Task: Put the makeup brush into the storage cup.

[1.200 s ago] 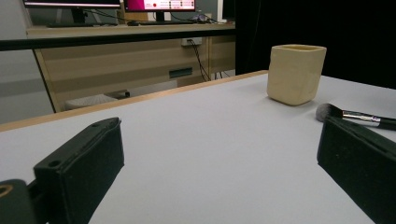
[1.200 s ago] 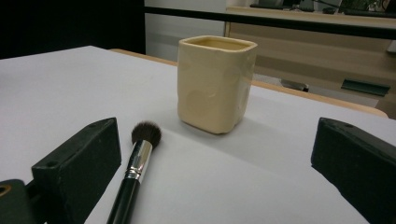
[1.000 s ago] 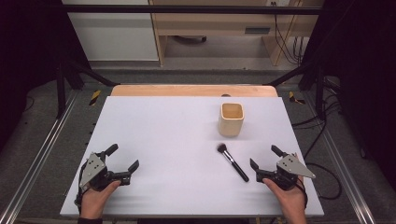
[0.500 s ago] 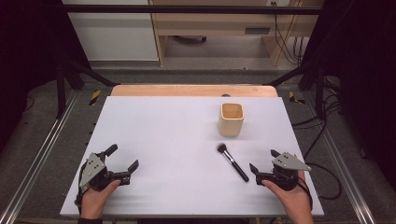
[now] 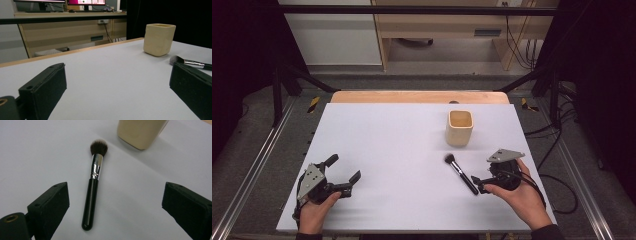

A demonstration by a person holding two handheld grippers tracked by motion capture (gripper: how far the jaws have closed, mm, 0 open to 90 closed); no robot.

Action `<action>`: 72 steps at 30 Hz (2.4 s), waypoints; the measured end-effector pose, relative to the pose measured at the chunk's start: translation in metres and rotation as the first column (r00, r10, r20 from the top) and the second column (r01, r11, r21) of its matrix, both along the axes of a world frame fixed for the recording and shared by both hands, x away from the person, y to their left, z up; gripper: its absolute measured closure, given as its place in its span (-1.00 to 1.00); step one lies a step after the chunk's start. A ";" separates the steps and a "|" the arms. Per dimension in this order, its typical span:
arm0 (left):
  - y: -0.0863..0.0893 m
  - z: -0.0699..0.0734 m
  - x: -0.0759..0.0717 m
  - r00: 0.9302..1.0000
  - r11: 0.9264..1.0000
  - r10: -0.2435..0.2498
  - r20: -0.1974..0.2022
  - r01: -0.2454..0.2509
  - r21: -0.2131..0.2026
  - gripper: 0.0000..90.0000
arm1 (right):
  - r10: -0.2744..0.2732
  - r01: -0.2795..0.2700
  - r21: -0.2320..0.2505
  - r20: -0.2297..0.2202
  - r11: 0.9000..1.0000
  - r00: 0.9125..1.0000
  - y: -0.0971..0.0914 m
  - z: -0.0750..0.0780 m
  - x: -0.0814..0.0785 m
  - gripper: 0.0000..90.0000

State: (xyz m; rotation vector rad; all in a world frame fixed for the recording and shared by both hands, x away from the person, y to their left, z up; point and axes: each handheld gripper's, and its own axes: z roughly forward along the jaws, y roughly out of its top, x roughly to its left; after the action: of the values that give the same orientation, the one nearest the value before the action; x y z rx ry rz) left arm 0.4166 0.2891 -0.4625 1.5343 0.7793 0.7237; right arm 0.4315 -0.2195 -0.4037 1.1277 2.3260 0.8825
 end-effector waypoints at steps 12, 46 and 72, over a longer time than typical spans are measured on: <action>0.001 -0.001 0.003 1.000 1.000 -0.002 -0.007 0.002 -0.014 -0.98 | -0.047 0.039 -0.061 -0.126 0.997 0.991 0.024 -0.007 0.024 -0.81; -0.005 0.000 0.004 1.000 1.000 -0.024 -0.012 0.024 0.005 -0.97 | -0.069 0.048 -0.103 -0.214 0.993 0.974 0.054 -0.037 0.038 -0.48; -0.007 0.000 0.004 0.999 0.999 -0.033 -0.014 0.034 0.010 -0.96 | -0.070 0.034 -0.123 -0.297 0.992 0.952 0.061 -0.049 0.048 0.56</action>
State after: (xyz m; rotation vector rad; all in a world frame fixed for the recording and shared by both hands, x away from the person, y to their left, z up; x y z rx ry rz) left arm 0.4205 0.2823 -0.4626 1.5597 0.7590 0.6945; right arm 0.4796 -0.1586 -0.4526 1.3459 2.5367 0.5789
